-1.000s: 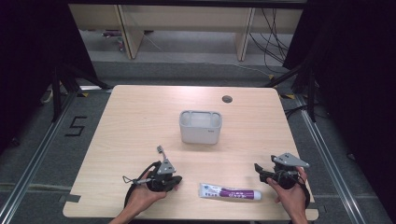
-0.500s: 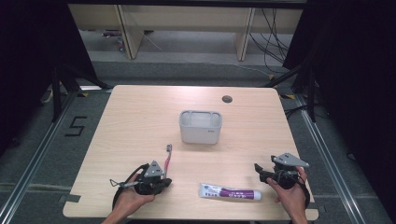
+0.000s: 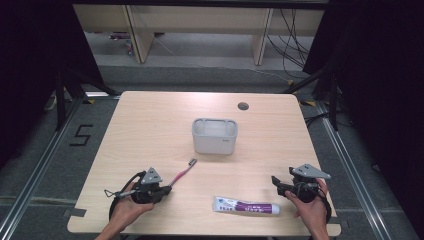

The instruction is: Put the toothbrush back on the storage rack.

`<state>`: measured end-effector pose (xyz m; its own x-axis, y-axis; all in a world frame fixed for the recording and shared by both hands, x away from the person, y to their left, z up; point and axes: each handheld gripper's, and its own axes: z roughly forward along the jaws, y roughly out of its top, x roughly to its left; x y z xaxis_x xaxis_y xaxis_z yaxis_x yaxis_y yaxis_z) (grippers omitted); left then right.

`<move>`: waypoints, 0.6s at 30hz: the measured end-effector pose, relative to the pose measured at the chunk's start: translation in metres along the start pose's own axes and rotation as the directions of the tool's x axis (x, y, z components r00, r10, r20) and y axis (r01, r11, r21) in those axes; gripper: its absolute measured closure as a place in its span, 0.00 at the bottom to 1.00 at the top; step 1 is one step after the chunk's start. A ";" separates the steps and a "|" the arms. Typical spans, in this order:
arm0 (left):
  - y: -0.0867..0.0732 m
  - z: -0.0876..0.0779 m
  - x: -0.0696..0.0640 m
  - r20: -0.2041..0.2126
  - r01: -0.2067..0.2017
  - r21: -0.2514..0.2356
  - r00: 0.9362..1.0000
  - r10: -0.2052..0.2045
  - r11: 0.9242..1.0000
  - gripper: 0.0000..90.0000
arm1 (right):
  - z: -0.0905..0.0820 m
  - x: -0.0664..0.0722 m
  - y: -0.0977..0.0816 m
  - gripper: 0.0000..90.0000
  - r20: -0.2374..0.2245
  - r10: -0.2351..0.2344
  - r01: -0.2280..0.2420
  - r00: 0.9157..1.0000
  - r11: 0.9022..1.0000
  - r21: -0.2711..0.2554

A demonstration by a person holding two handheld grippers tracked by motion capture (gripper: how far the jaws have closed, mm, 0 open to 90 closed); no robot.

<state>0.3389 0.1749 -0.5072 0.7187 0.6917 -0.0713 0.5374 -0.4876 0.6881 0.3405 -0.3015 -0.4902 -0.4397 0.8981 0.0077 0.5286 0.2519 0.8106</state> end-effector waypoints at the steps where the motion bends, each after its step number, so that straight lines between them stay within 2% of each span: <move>1: 0.000 -0.001 0.001 0.002 0.001 0.004 1.000 -0.001 1.000 0.98 | 0.000 0.000 0.000 0.28 -0.001 0.000 0.000 1.000 1.000 0.000; 2: 0.000 -0.001 0.003 -0.011 0.001 0.003 1.000 -0.001 1.000 0.98 | 0.000 0.000 0.000 0.28 0.007 -0.004 0.004 1.000 1.000 0.001; 7: 0.003 -0.003 0.006 0.001 0.008 -0.003 1.000 -0.008 1.000 0.95 | 0.000 0.000 0.000 0.28 0.001 0.002 -0.002 1.000 1.000 0.000; 11: 0.011 -0.004 0.005 -0.026 -0.002 -0.005 1.000 0.002 1.000 0.82 | 0.001 0.000 0.000 0.28 0.002 0.002 -0.002 1.000 1.000 0.001; 12: 0.018 -0.002 0.006 -0.006 -0.017 0.026 1.000 0.017 1.000 0.77 | 0.001 0.000 0.000 0.28 -0.002 0.005 -0.005 1.000 1.000 0.004; 14: 0.023 0.000 0.007 -0.016 -0.014 0.029 1.000 0.015 0.999 0.74 | 0.001 0.000 -0.001 0.28 -0.002 0.007 -0.007 1.000 1.000 0.005; 15: 0.029 0.004 0.008 -0.015 -0.033 0.059 0.999 0.034 0.998 0.73 | 0.001 0.000 -0.001 0.28 -0.005 0.009 -0.009 1.000 1.000 0.008; 16: 0.029 0.004 0.008 -0.015 -0.033 0.059 0.999 0.034 0.998 0.72 | 0.001 0.000 -0.001 0.28 -0.005 0.009 -0.009 1.000 1.000 0.008; 17: 0.034 0.008 0.009 0.007 -0.053 0.116 0.999 0.053 0.992 0.72 | 0.001 0.000 -0.001 0.28 -0.004 0.009 -0.009 1.000 1.000 0.007; 18: 0.036 0.012 0.009 0.012 -0.063 0.145 0.998 0.062 0.987 0.69 | 0.001 0.000 -0.001 0.28 -0.002 0.007 -0.007 1.000 1.000 0.004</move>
<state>0.3701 0.1576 -0.4913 0.7562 0.6533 -0.0373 0.5489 -0.6023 0.5796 0.3409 -0.3014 -0.4912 -0.4379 0.8989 0.0146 0.5348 0.2474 0.8079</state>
